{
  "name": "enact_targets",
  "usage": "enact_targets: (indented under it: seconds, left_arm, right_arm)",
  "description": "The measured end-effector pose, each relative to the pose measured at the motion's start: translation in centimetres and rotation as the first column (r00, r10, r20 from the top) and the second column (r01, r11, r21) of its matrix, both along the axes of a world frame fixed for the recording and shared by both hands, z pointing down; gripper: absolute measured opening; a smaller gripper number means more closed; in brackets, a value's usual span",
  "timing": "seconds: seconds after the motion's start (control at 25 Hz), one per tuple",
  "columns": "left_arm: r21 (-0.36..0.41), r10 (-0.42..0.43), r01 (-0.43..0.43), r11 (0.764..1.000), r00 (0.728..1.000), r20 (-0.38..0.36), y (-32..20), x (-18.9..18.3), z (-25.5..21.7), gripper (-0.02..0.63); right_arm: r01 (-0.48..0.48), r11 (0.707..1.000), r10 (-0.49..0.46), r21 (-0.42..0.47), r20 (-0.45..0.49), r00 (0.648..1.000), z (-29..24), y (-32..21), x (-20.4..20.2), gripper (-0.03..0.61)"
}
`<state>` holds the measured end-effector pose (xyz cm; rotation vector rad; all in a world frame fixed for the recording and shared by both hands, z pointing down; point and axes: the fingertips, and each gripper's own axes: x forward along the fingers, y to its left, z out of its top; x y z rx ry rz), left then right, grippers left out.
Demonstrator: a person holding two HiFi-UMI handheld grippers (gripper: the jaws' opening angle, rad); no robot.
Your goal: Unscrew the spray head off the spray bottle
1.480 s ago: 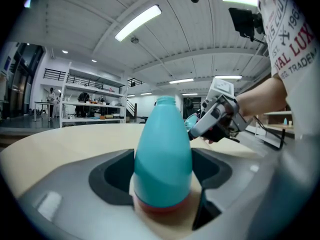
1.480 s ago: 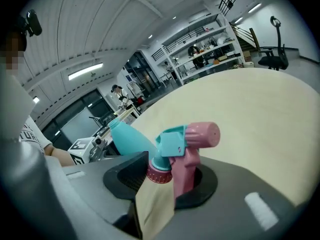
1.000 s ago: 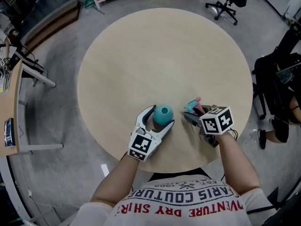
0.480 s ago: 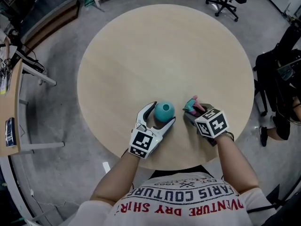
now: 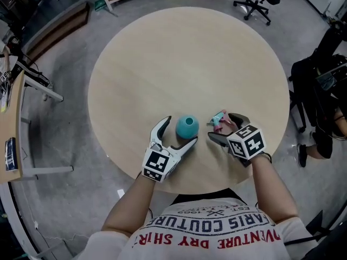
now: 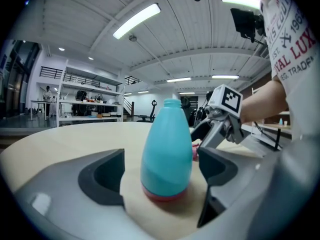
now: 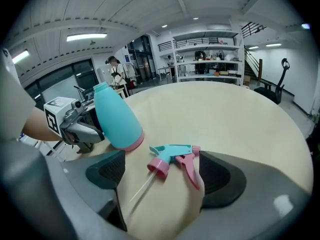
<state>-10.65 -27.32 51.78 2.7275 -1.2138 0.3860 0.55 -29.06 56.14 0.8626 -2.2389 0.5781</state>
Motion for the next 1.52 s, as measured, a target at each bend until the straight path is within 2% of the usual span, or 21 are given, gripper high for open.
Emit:
enact_targets:
  seconds: [0.2,0.32,0.36,0.44,0.48,0.52,0.56,0.72,0.84,0.92,1.04,1.16,1.24,1.32,1.52]
  left_arm:
    - [0.014,-0.033,0.033,0.999,0.999,-0.008,1.1,-1.4,-1.2,0.449]
    - [-0.019,-0.017,0.016,1.0,0.999,-0.047,3.2,-1.6,-2.0,0.441]
    - [-0.05,0.004,-0.007,0.999,0.997,-0.074,4.2,-1.3,-2.3,0.41]
    - [-0.107,0.04,-0.055,0.993,0.99,-0.135,6.6,-0.6,-3.7,0.206]
    - [-0.119,0.048,-0.068,0.991,0.986,-0.161,7.8,-0.2,-4.8,0.145]
    - [-0.12,0.058,-0.081,0.989,0.982,-0.182,9.0,0.3,-5.9,0.013]
    - [-0.117,0.072,-0.097,0.988,0.978,-0.196,10.4,1.1,-7.2,0.002]
    - [-0.078,0.128,-0.142,0.987,0.977,-0.169,17.3,4.5,-11.2,0.001]
    - [-0.059,0.146,-0.155,0.986,0.98,-0.133,25.0,7.0,-12.8,0.0]
    - [-0.072,0.131,-0.141,0.987,0.983,-0.13,30.3,8.6,-13.2,0.0]
    - [-0.097,0.12,-0.137,0.986,0.979,-0.164,38.3,11.5,-13.6,0.0]
    - [-0.095,0.118,-0.128,0.987,0.987,-0.111,44.9,13.9,-14.0,0.0]
    - [-0.1,0.121,-0.132,0.986,0.987,-0.106,48.6,14.9,-15.3,0.0]
    - [-0.1,0.126,-0.139,0.985,0.984,-0.125,51.5,15.7,-16.9,0.0]
    - [-0.094,0.155,-0.165,0.982,0.982,-0.104,55.7,17.5,-19.4,0.0]
  right_arm:
    - [-0.04,0.999,0.039,0.033,0.016,0.999,-2.1,0.8,2.1,0.466]
    - [-0.021,0.997,0.015,0.073,0.082,0.997,-4.1,2.8,1.4,0.45]
    - [-0.034,0.994,0.021,0.101,0.133,0.991,-5.3,3.5,1.3,0.372]
    - [-0.099,0.982,0.051,0.159,0.283,0.958,-8.4,4.9,1.3,0.003]
    - [-0.118,0.978,0.052,0.17,0.355,0.933,-9.9,6.0,1.4,0.002]
    - [-0.119,0.978,0.039,0.174,0.406,0.913,-11.2,7.4,1.5,0.002]
    - [-0.105,0.978,0.016,0.183,0.433,0.901,-12.3,9.0,1.6,0.002]
    - [-0.016,0.958,-0.11,0.287,0.417,0.902,-16.0,17.1,1.5,0.002]
    - [-0.005,0.946,-0.133,0.325,0.399,0.907,-17.3,25.2,3.1,0.002]
    - [-0.01,0.952,-0.124,0.305,0.416,0.901,-17.4,31.1,4.6,0.002]
    - [0.014,0.972,-0.115,0.236,0.421,0.9,-16.8,39.7,6.8,0.002]
    - [0.011,0.974,-0.108,0.225,0.425,0.898,-17.4,46.5,8.6,0.002]
    - [0.008,0.974,-0.11,0.225,0.447,0.888,-18.7,50.3,9.4,0.002]
    - [0.017,0.975,-0.115,0.222,0.438,0.892,-19.9,53.2,10.1,0.002]
    - [0.024,0.967,-0.134,0.253,0.43,0.893,-23.0,56.9,11.6,0.002]
